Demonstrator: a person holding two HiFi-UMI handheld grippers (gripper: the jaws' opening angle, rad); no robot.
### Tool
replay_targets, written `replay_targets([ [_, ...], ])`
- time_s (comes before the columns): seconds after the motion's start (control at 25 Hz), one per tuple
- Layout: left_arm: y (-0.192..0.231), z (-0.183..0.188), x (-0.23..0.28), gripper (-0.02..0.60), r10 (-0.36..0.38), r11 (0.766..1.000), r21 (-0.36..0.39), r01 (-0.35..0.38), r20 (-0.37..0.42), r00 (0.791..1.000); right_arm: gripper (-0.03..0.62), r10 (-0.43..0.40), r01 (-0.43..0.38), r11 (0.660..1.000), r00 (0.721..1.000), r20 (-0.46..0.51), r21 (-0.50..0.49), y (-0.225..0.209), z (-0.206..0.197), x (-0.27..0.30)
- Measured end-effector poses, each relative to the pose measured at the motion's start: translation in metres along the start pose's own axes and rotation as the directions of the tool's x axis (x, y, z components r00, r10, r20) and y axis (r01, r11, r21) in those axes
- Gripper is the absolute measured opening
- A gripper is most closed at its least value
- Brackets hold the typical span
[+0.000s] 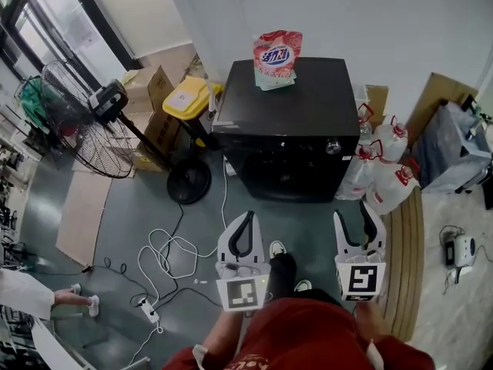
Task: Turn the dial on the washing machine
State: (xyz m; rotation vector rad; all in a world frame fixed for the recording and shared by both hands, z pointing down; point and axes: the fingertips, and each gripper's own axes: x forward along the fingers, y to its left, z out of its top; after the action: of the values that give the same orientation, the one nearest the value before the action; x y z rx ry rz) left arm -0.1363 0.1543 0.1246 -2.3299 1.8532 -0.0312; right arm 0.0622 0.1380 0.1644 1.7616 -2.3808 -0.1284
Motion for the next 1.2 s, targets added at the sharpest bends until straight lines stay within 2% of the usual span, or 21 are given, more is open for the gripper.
replay_targets([
  [0.12,0.003,-0.001,0.0,0.009,0.0,1.0,0.001,0.0,-0.005,1.0,0.173,0.016,-0.016,1.0,0.999,0.033,-0.001,0.004,0.002,0.002],
  [0.2,0.005,-0.003,0.001,0.009,0.002,1.0,-0.015,-0.002,-0.004,1.0,0.11,0.019,-0.019,1.0,1.0,0.004,0.019,0.006,-0.001,0.004],
  [0.28,0.006,-0.003,0.002,0.009,0.005,1.0,-0.031,-0.005,0.0,1.0,0.017,0.023,-0.022,0.999,1.0,-0.022,0.037,0.006,-0.004,0.006],
  [0.32,0.007,-0.003,0.003,0.009,0.007,0.999,-0.035,-0.007,0.001,1.0,0.008,0.028,-0.027,0.999,0.999,-0.027,0.037,0.007,-0.005,0.008],
  [0.76,0.004,-0.006,0.009,0.009,0.023,0.999,-0.04,-0.023,-0.001,1.0,0.008,0.064,-0.064,0.998,0.998,0.003,0.019,0.0,-0.003,0.017],
  [0.92,-0.001,-0.006,0.012,0.009,0.013,0.999,-0.035,-0.013,-0.002,1.0,0.008,0.061,-0.061,0.998,0.998,-0.018,0.015,-0.006,-0.008,0.016],
  [1.2,-0.005,-0.003,0.017,0.009,-0.001,0.999,-0.033,0.001,-0.001,1.0,0.008,0.056,-0.056,0.998,0.998,0.003,0.009,-0.011,0.0,0.017],
])
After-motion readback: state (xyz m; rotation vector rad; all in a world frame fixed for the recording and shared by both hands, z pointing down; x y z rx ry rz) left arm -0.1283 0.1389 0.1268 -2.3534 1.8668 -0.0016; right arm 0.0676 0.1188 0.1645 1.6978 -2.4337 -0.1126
